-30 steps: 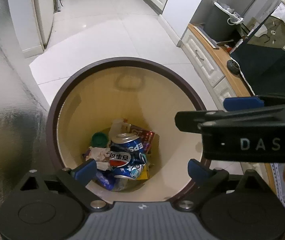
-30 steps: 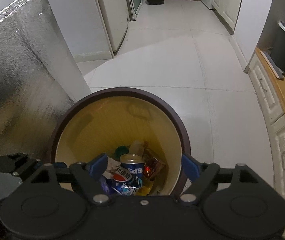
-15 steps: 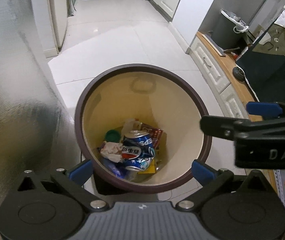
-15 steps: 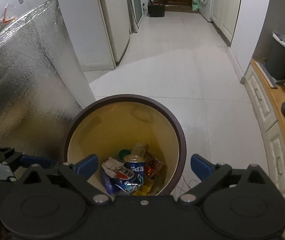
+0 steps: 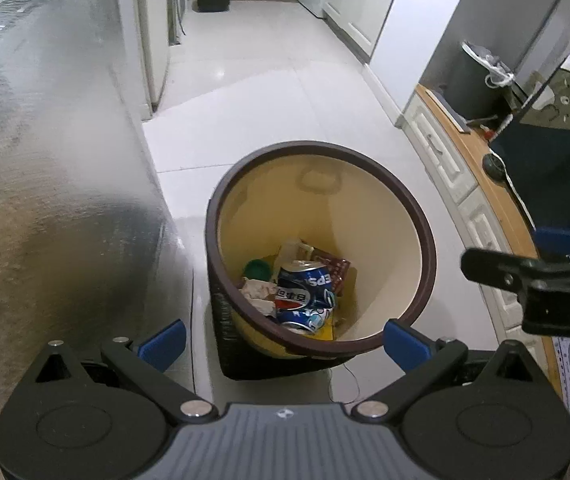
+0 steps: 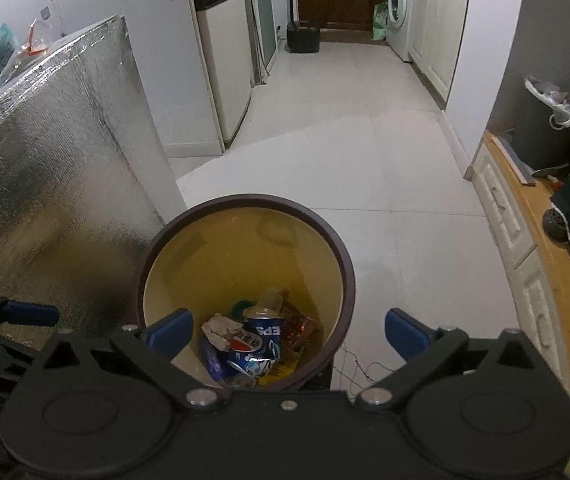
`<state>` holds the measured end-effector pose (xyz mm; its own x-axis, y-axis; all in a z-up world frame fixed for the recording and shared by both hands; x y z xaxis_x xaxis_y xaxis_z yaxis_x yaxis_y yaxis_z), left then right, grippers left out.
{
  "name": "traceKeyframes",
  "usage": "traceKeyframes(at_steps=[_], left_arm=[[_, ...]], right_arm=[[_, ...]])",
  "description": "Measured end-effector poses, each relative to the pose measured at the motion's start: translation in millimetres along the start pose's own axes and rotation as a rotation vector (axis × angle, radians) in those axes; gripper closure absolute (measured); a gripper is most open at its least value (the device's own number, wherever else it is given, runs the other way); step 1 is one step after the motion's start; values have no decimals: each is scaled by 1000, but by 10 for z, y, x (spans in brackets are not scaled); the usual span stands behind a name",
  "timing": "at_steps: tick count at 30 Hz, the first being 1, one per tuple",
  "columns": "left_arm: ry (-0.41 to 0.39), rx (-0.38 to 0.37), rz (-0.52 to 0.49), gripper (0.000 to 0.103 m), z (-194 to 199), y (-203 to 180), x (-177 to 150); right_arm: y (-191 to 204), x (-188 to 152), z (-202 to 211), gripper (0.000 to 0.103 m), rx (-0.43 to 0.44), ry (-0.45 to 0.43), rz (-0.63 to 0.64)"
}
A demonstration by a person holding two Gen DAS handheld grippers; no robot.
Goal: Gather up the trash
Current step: 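Withdraw both tools from the bin back toward the table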
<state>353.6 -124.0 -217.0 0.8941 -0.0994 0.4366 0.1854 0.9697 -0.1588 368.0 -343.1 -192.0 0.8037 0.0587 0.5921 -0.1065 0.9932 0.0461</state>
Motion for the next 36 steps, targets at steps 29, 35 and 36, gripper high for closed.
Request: traceKeyframes(at_steps=[29, 35, 36], left_arm=[[-327, -54, -121, 0, 1483, -249, -202], [-457, -56, -147, 0, 1977, -233, -113], [-478, -55, -148, 0, 2059, -209, -93]], right_arm=[[-49, -480, 1259, 0, -72, -211, -12], [12, -328, 1611, 0, -76, -314, -7], [28, -287, 1674, 0, -73, -336, -8]])
Point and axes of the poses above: each gripper's, at about its wrist camera, not at the fingertips, and z roughly against the way its jaws point, y to its left, x to its top, the point moved 2 cm from there along -z, roughly the way its jaws point, and after that the axes turned 2 degrees about z, right-handed, at the moved point
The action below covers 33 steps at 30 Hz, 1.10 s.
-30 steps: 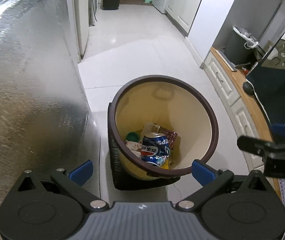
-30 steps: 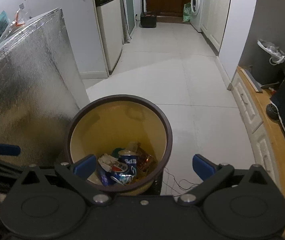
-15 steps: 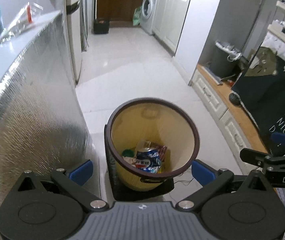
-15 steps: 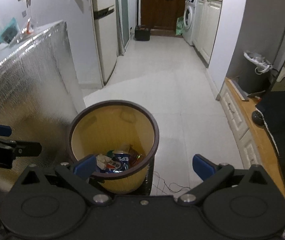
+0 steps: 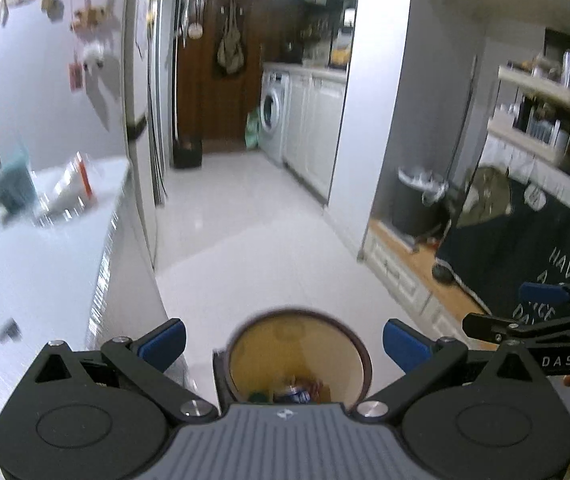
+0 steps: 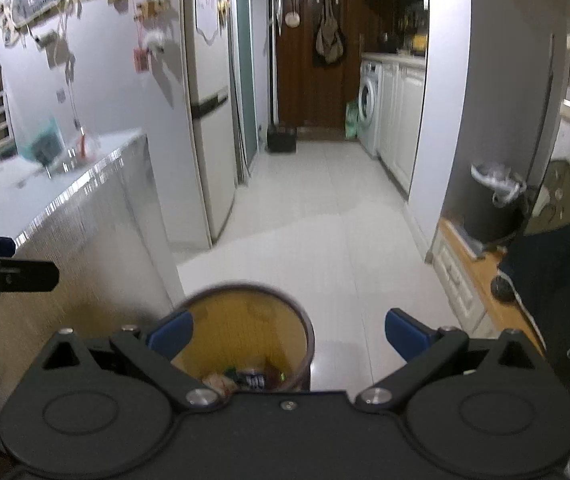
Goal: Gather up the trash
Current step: 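Withdraw both tools from the bin back toward the table, then grasp the teal bag with the left tool while the right tool grasps the clear plastic bag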
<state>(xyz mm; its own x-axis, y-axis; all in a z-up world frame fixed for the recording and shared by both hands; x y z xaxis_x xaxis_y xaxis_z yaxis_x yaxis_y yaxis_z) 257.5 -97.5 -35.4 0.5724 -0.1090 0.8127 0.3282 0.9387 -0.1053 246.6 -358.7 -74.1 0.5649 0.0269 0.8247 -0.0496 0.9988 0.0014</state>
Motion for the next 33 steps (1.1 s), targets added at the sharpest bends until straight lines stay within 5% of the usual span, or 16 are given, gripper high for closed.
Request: traceKeyframes(at_steps=[19, 33], left_arm=[[-254, 165, -88, 0, 836, 901, 1087], [-339, 227, -13, 0, 577, 1996, 1695]], right_arm=[[833, 1025, 182, 0, 124, -237, 71], [1676, 1675, -266, 0, 233, -288, 160]])
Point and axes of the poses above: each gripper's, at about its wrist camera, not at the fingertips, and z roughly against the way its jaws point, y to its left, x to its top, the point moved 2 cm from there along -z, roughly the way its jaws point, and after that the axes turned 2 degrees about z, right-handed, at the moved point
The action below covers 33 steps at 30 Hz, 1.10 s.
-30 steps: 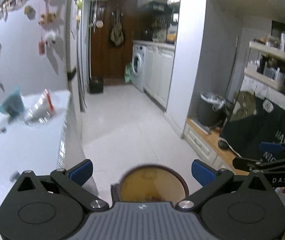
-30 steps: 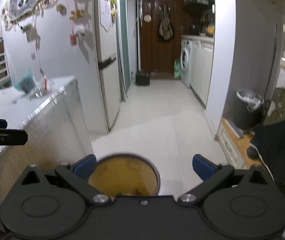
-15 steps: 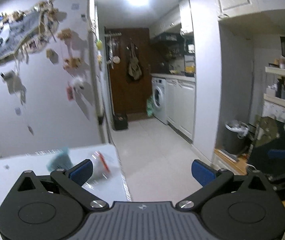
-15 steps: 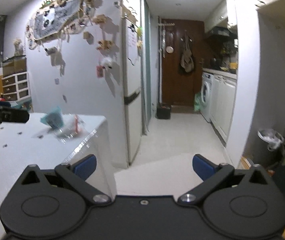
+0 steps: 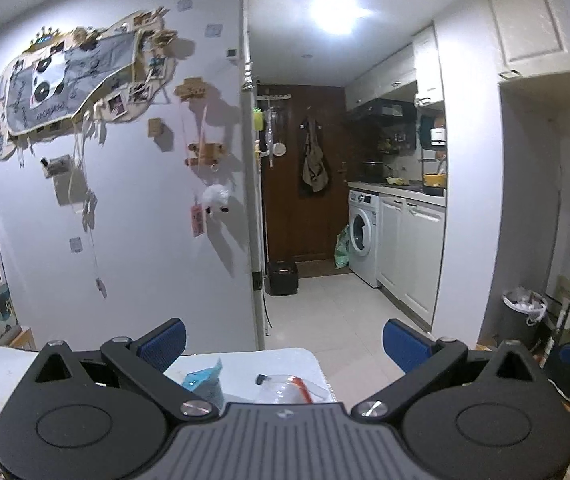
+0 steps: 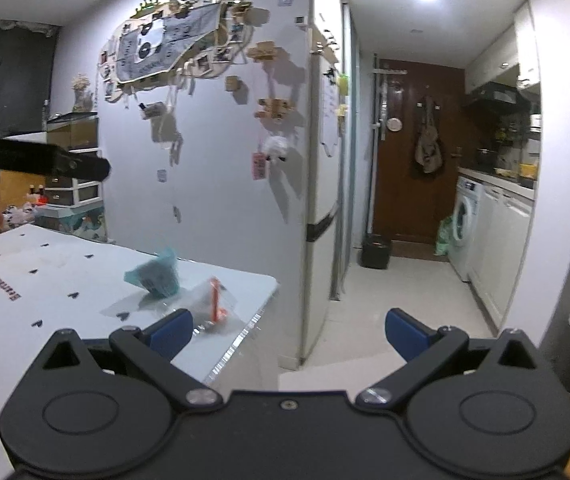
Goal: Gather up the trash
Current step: 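Grasp the teal bag with the left tool while the right tool grasps the clear plastic bag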
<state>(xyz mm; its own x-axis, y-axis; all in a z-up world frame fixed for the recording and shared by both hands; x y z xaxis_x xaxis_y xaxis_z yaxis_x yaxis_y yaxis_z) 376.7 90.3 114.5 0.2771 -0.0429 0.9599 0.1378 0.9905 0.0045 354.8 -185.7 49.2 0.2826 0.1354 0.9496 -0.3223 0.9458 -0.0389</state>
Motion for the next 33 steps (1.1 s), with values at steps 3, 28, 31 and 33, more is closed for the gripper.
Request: traceKeyframes(at_steps=[3, 28, 31, 33], left_arm=[[10, 2, 36, 0, -228, 176, -75], [178, -9, 112, 0, -1730, 1188, -520], [197, -5, 120, 0, -1853, 1281, -583], [204, -6, 117, 0, -1927, 1340, -624]], right_arm=[[63, 68, -212, 0, 17, -12, -20], [535, 222, -2179, 0, 55, 30, -118], [550, 185, -2398, 0, 82, 40, -149], [541, 145, -2522, 0, 140, 40, -193]])
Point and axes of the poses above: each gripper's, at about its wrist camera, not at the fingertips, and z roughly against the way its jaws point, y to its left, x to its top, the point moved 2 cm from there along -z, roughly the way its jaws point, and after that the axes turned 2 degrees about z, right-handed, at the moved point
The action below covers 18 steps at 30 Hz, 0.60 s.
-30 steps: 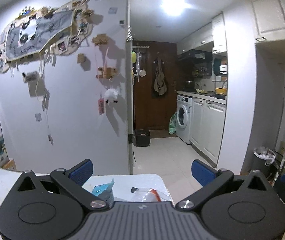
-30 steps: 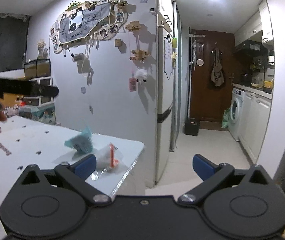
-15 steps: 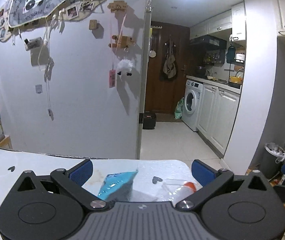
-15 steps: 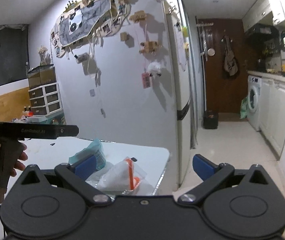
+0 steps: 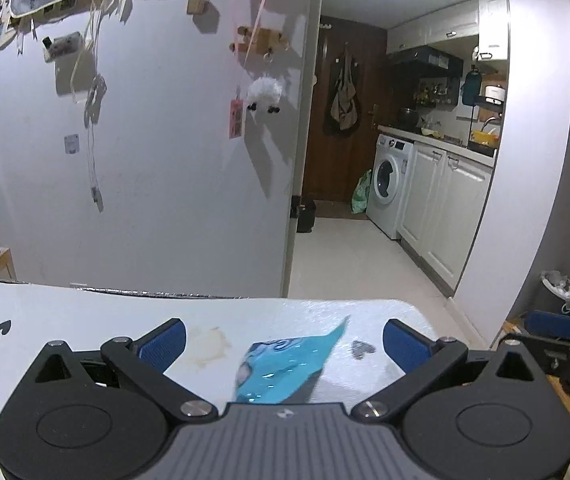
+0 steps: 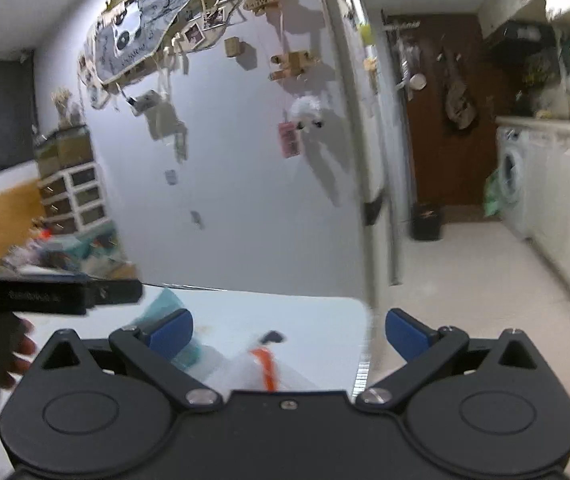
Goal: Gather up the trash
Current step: 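Grasp the teal bag with the left tool while the right tool grasps the clear plastic bag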
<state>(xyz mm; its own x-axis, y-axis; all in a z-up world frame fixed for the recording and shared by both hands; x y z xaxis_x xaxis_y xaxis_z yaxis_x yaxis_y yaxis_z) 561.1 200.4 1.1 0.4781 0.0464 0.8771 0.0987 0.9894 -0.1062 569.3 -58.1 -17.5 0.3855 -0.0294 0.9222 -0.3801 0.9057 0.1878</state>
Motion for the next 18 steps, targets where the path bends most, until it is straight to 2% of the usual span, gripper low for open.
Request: traceKeyframes(at_steps=[2, 6, 10, 11, 13, 15, 18], left_arm=[[9, 0, -1, 0, -68, 46, -25], [36, -20, -25, 0, -196, 103, -82], [53, -69, -35, 2, -309, 126, -147], [57, -80, -46, 4, -325, 120, -166], [69, -98, -58, 12, -358, 107, -185], [77, -102, -59, 20, -384, 98, -203], [84, -92, -54, 23, -412, 125, -233]], right_arm=[[-33, -22, -140, 0, 45, 10, -42], [-93, -62, -399, 1, 83, 82, -107], [-98, -99, -514, 18, 126, 138, -121], [-86, -112, -528, 20, 139, 154, -119], [-62, -137, -510, 34, 167, 177, -108], [-25, -169, -459, 38, 191, 195, -87], [51, -228, -347, 41, 233, 222, -64]])
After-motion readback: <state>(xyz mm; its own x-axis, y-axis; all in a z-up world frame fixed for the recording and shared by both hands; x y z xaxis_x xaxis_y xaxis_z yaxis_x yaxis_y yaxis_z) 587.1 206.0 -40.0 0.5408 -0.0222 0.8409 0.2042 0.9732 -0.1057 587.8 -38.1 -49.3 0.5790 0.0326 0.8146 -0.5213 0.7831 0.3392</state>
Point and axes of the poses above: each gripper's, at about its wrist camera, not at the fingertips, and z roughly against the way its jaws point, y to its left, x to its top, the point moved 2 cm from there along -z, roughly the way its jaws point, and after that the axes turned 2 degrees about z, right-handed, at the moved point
